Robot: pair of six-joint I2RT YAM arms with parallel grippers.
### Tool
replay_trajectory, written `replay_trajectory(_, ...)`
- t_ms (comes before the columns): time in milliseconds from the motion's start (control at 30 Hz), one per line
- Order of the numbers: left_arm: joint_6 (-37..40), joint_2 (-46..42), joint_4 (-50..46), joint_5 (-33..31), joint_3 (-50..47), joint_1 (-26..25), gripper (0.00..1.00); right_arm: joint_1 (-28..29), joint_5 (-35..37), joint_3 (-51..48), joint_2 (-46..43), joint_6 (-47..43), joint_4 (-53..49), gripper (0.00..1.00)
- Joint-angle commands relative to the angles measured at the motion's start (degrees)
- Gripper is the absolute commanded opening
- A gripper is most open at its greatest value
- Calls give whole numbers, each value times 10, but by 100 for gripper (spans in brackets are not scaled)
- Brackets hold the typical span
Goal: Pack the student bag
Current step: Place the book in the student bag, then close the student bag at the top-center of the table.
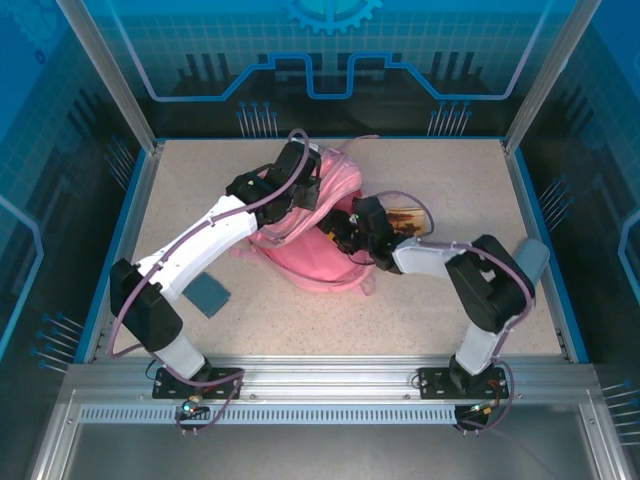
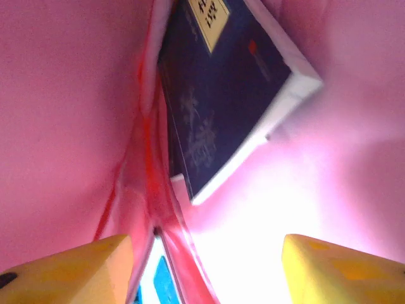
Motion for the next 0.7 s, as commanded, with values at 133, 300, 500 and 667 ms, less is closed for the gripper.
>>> replay_trajectory(133, -23, -59, 70, 12, -94, 34, 0, 2, 133, -67, -156, -128, -307, 59)
replay_trajectory(300, -29, -87, 80, 42, -195, 60, 0, -7, 270, -87, -234, -183, -417, 60)
replay_trajectory(500, -47, -108, 75, 135, -256, 69, 31, -79, 267, -17, -204, -270, -485, 64)
replay_trajectory(667, -103, -143, 88, 186, -291, 70, 69, -132, 234, 84, -98, -335, -546, 66)
